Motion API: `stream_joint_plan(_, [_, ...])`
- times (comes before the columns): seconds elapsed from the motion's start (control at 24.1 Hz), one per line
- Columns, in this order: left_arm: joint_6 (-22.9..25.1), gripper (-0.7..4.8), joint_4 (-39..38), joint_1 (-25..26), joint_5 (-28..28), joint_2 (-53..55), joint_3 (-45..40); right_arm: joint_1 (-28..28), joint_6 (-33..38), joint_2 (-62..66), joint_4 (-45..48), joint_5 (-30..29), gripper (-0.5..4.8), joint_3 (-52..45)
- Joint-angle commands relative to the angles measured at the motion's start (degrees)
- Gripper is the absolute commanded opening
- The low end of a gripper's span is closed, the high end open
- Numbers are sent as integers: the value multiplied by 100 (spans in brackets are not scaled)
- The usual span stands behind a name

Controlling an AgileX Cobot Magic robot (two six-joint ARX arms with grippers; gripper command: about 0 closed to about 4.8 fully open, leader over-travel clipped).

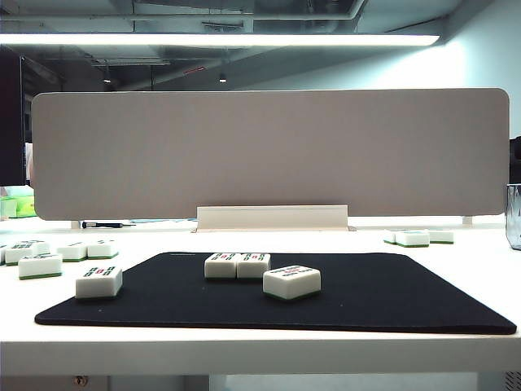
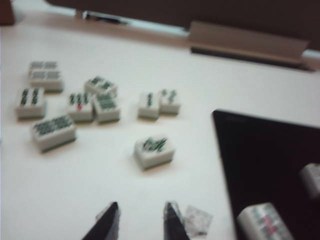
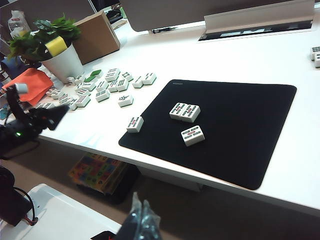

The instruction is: Arrange four mahjong tiles into a neat stack, creating two layers of paired tiles.

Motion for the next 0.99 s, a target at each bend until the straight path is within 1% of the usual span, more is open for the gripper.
stream_joint_plan(0.04, [-293,111,114,-7,282,0,365,7,-22,-70,61,-15,-1,20])
stream_joint_plan(0.21, [-356,111,105,-7,621,79,861,7,-22,-70,61,-15,-1,20])
stream_joint_plan(0.29, [-354,111,90,-9,697,197,1132,7,-22,-70,61,-15,-1,20])
stream_joint_plan(0.37, [-337,111,96,-7,846,619,1683,7,-85,-70,61,-13,-1,20])
stream_joint_plan(0.46, [-310,111,96,-7,962,938,1987,7,-181,-70,61,-13,-1,17])
stream_joint_plan(0.5, [-313,111,101,-9,1064,1329,2317,7,-188,-70,61,-15,-1,17])
stream_joint_plan(0.54, [-310,111,101,-9,1134,1523,2468,7,-188,-70,61,-15,-1,17])
stream_joint_plan(0.62, [-313,111,116,-9,1438,2385,3095,7,-188,-70,57,-15,-1,20])
stream_joint_plan(0.91, [-308,111,111,-9,2118,4063,4247,7,-188,-70,57,-15,-1,20])
stream_joint_plan(0.99, [-306,111,-28,-9,2435,4743,4732,9,-188,-70,57,-15,-1,20])
